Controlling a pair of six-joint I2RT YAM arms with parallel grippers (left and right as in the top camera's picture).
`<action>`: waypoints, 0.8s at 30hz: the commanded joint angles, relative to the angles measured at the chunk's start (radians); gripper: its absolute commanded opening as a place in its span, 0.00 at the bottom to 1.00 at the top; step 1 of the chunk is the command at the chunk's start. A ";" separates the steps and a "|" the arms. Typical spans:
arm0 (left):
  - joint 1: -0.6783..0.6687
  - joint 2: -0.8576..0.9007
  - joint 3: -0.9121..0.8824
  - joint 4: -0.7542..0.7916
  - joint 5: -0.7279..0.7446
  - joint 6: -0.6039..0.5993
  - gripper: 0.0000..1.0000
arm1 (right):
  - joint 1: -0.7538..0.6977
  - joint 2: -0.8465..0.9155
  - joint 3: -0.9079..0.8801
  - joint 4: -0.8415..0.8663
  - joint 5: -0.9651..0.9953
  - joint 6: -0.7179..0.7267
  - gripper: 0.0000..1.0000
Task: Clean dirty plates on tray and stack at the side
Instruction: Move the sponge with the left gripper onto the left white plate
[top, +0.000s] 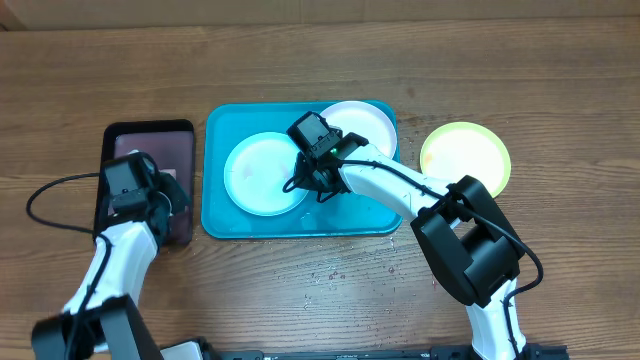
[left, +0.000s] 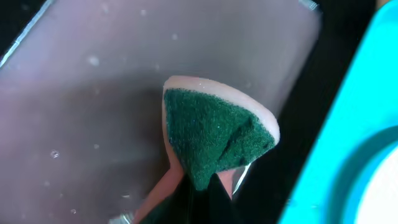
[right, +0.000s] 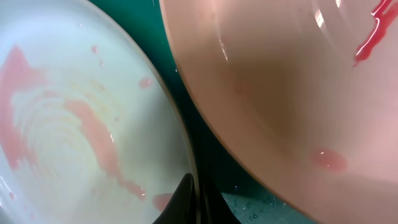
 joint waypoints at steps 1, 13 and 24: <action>-0.039 0.038 0.040 0.018 -0.029 0.064 0.04 | 0.005 0.015 -0.010 -0.018 0.029 -0.014 0.04; -0.114 0.048 0.125 -0.028 -0.024 0.140 0.04 | 0.005 0.015 -0.010 -0.022 0.029 -0.015 0.04; -0.124 0.048 0.444 -0.352 0.138 0.167 0.04 | 0.005 0.015 -0.010 -0.020 0.029 -0.015 0.04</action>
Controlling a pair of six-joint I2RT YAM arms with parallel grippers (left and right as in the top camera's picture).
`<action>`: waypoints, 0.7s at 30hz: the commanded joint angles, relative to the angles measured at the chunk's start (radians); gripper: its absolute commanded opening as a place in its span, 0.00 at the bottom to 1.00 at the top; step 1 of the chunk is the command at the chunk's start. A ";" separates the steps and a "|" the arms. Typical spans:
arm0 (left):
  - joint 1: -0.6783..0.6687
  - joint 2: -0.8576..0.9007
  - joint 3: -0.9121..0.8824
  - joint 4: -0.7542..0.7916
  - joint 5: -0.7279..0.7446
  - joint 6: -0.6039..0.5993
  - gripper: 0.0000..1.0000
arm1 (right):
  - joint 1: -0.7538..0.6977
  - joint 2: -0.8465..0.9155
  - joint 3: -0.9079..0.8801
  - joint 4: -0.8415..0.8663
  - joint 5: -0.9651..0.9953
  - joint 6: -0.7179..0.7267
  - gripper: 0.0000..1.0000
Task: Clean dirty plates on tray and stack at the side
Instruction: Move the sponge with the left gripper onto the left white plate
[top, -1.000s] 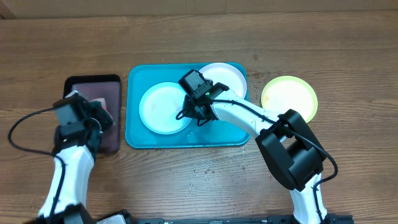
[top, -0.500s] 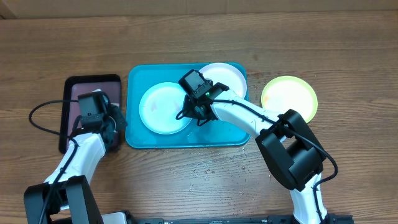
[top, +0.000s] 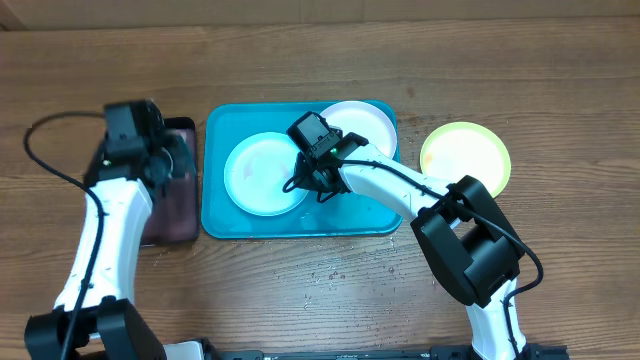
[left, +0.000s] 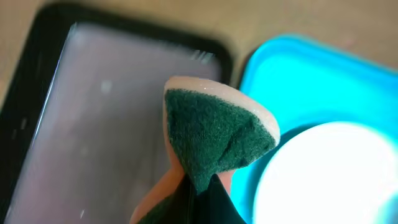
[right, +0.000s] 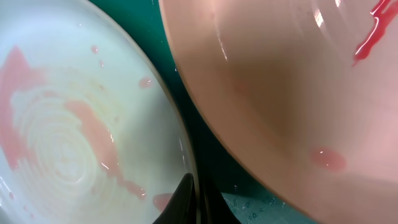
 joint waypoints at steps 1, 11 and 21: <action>-0.020 0.003 0.038 -0.005 0.148 0.029 0.04 | 0.004 0.015 -0.011 -0.019 0.028 -0.015 0.04; -0.197 0.040 0.029 -0.002 0.179 0.110 0.04 | 0.005 0.015 -0.011 -0.017 0.028 -0.015 0.04; -0.312 0.215 0.029 0.003 0.178 0.036 0.04 | 0.005 0.015 -0.011 -0.017 0.028 -0.015 0.04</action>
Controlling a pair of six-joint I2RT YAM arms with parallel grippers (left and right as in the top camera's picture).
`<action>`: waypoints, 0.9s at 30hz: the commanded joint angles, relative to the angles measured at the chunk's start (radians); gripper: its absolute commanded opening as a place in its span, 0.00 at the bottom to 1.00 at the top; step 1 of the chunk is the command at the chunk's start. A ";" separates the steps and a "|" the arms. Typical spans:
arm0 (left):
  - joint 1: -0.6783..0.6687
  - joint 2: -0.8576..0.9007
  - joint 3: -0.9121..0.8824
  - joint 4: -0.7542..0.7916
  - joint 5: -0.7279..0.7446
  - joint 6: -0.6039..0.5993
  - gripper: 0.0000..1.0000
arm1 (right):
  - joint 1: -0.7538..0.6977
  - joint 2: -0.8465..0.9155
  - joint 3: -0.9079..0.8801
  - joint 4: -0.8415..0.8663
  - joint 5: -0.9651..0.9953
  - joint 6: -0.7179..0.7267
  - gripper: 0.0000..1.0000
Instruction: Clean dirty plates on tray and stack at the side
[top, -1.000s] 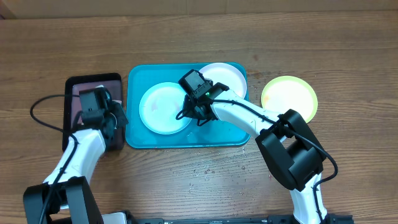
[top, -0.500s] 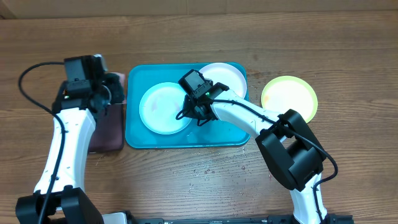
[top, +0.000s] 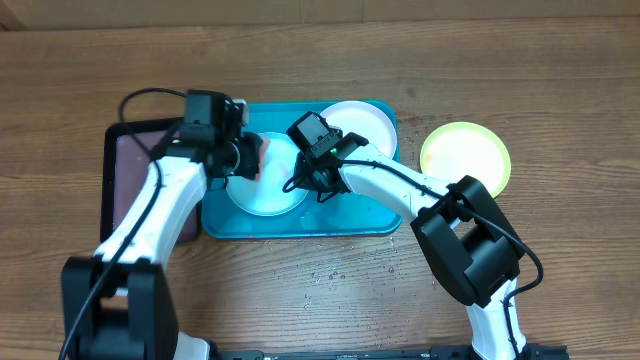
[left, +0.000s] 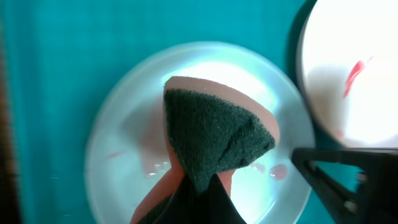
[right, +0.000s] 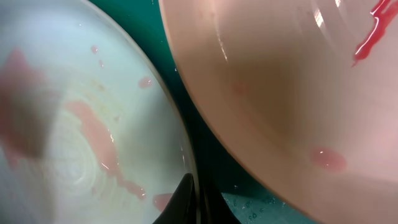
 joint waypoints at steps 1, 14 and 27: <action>-0.030 0.060 0.004 0.013 0.013 -0.023 0.04 | 0.005 0.015 -0.011 -0.018 0.028 -0.015 0.04; -0.008 0.173 0.004 0.063 -0.372 -0.023 0.04 | 0.004 0.015 -0.011 -0.023 0.027 -0.015 0.04; 0.026 0.078 0.008 0.146 -0.420 -0.012 0.04 | 0.004 0.015 -0.011 -0.025 0.028 -0.015 0.04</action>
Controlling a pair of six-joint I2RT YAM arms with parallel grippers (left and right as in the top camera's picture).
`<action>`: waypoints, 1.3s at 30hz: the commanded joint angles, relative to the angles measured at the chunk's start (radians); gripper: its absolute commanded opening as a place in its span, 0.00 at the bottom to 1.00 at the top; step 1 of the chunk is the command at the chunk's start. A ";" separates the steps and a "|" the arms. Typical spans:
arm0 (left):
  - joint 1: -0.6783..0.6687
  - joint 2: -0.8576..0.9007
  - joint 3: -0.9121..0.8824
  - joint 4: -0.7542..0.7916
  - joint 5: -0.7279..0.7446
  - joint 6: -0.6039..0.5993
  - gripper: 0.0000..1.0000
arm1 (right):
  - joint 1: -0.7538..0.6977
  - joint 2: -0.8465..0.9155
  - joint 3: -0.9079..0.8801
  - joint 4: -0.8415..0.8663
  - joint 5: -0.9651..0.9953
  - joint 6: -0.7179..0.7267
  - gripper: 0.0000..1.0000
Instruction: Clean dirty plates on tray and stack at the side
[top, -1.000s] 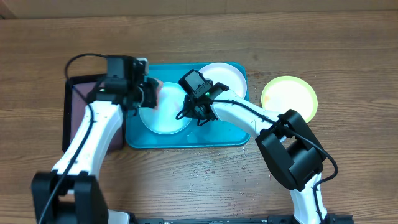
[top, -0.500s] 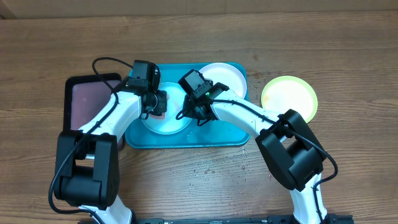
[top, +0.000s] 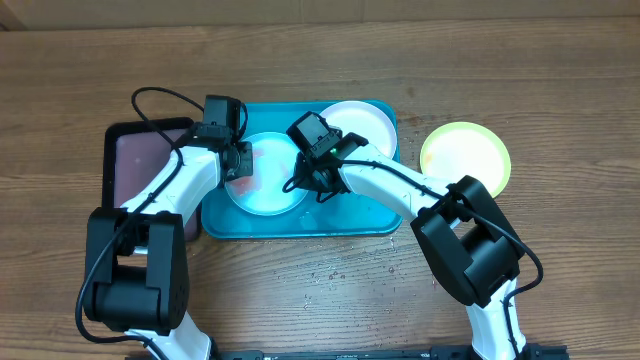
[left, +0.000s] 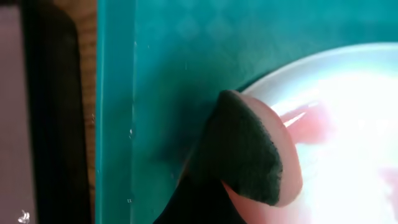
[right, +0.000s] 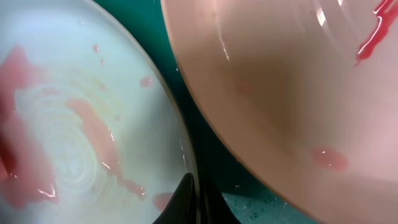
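A teal tray (top: 300, 222) holds a white plate (top: 272, 190) smeared with red sauce and, at its back right, a second plate (top: 362, 124) with a red streak (right: 373, 28). My left gripper (top: 238, 160) is shut on a green-and-pink sponge (left: 249, 149), which presses on the white plate's left rim (left: 336, 68). My right gripper (right: 194, 202) is shut on that plate's right rim (right: 183, 149), its fingers pinching the edge. A green plate (top: 465, 158) lies on the table right of the tray.
A black basin (top: 135, 190) of pinkish water sits just left of the tray, its wall (left: 56, 112) close to the sponge. Water drops speckle the wood (top: 330, 275) in front of the tray. Both arms cross over the tray.
The sponge hung above the middle of the white plate; now it is lower and pressed on the plate's left rim. The right gripper has kept its hold on the right rim.
My left gripper held the sponge over the basin's water, then higher at the basin's far edge, then above the white plate, and now down on its left rim. My right gripper stayed shut on the plate's right rim throughout.
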 joint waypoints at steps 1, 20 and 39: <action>0.022 -0.084 0.008 0.043 -0.078 -0.001 0.04 | 0.004 0.015 -0.011 -0.023 0.029 -0.015 0.04; 0.035 -0.188 0.008 -0.065 0.185 -0.019 0.04 | 0.004 0.015 -0.011 -0.029 0.028 -0.016 0.04; 0.246 -0.250 -0.023 -0.248 0.159 0.024 0.04 | 0.005 -0.067 0.034 -0.051 0.022 -0.155 0.04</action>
